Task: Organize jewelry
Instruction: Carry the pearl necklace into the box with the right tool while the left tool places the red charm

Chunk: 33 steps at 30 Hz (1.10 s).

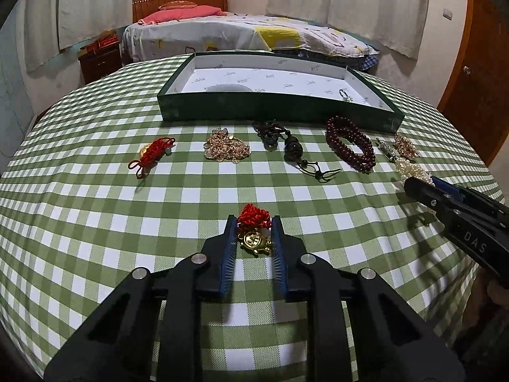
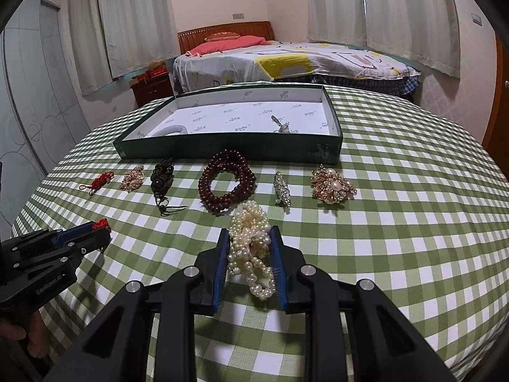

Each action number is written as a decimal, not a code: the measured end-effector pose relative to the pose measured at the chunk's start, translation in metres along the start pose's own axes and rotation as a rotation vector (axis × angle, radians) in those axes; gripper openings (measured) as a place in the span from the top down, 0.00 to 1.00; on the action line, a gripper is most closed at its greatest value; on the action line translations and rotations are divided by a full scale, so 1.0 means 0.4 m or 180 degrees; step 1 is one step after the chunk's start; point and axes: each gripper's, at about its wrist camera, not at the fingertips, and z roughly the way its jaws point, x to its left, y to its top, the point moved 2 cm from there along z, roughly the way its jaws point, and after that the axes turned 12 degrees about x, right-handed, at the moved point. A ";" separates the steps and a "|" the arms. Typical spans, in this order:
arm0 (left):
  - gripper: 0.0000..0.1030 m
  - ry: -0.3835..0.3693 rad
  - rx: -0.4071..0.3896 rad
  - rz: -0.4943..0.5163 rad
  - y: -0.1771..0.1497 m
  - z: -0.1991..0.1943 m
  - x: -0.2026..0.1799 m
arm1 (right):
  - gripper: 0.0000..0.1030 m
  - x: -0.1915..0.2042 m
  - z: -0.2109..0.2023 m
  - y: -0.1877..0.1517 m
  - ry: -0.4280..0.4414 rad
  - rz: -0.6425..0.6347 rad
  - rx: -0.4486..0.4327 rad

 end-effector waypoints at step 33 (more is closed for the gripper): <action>0.79 -0.0084 -0.0684 0.0102 0.256 -0.088 -0.048 | 0.75 -0.009 -0.062 0.199 -0.0029 -0.0057 -0.0478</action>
